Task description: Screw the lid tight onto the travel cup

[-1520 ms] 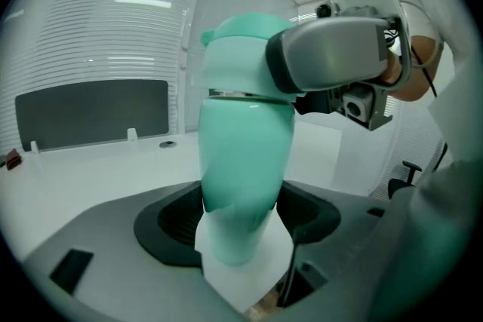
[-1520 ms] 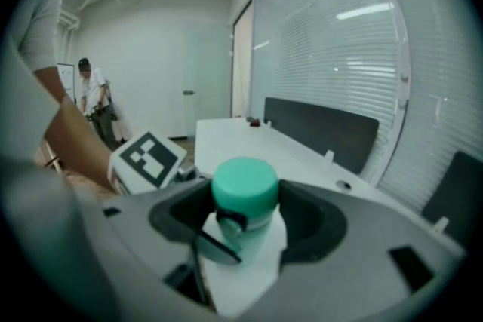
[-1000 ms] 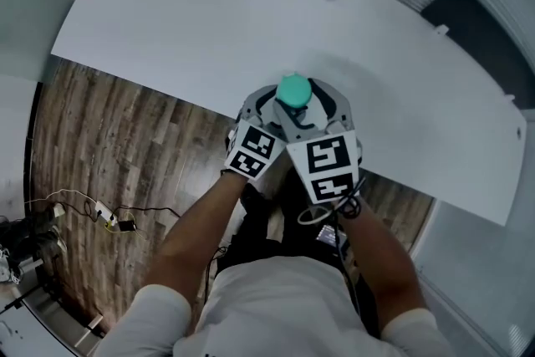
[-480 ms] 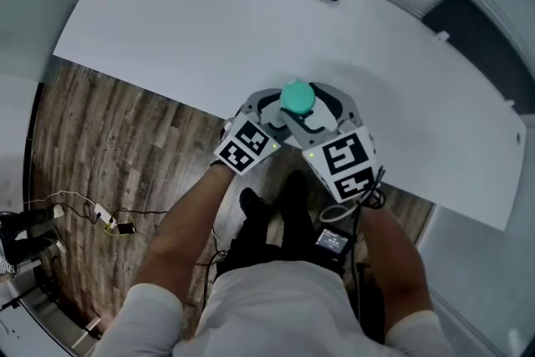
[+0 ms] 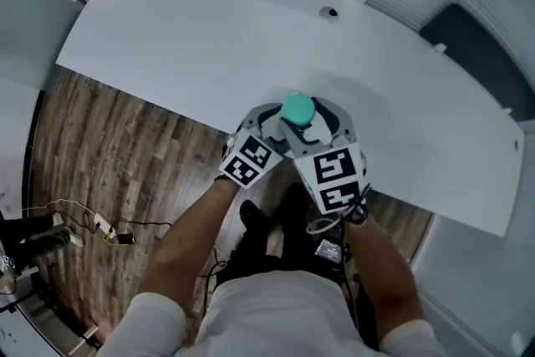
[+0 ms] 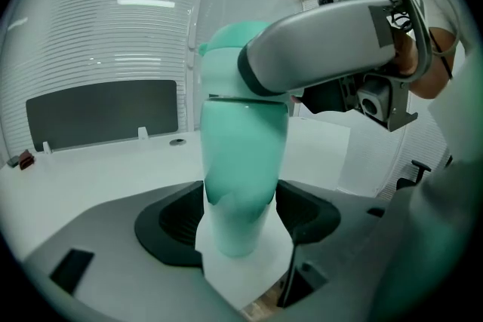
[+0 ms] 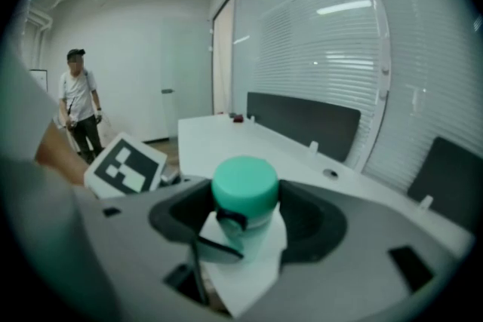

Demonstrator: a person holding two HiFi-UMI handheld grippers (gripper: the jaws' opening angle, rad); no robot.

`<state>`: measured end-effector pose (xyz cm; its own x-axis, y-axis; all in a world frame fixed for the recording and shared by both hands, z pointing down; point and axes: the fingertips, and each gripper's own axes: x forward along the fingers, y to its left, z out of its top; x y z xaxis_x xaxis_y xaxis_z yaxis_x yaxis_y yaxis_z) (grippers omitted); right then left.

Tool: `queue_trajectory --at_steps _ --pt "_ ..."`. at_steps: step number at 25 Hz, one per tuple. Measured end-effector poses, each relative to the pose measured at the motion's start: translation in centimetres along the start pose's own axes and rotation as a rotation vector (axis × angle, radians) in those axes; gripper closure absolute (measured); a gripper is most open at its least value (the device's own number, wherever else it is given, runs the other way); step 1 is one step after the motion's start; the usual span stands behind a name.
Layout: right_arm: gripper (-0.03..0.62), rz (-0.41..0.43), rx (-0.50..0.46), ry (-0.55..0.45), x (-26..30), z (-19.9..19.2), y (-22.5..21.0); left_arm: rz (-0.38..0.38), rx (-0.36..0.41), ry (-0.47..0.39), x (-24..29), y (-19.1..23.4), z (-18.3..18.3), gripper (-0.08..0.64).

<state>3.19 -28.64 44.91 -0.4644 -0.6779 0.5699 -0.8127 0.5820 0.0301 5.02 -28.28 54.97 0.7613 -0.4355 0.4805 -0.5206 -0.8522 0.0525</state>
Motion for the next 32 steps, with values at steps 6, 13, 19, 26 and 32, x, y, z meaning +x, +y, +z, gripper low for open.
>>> queue_trajectory --at_steps 6,13,19,26,32 --pt "0.304 -0.006 0.004 0.004 0.24 0.19 0.16 -0.007 -0.015 0.0 -0.48 0.25 -0.09 0.245" --pt "0.304 -0.01 0.009 0.004 0.17 0.13 -0.07 -0.024 -0.043 -0.009 0.01 0.22 0.0 0.249" --pt "0.304 -0.059 0.037 0.012 0.25 0.05 -0.13 -0.035 -0.046 -0.013 -0.03 0.19 -0.14 0.255" --pt "0.304 -0.137 0.078 0.005 0.25 0.11 -0.1 0.02 -0.059 -0.02 -0.17 0.38 -0.11 0.256" --pt "0.304 -0.182 0.095 -0.005 0.28 0.17 0.05 0.174 -0.132 -0.032 -0.31 0.73 -0.2 0.258"
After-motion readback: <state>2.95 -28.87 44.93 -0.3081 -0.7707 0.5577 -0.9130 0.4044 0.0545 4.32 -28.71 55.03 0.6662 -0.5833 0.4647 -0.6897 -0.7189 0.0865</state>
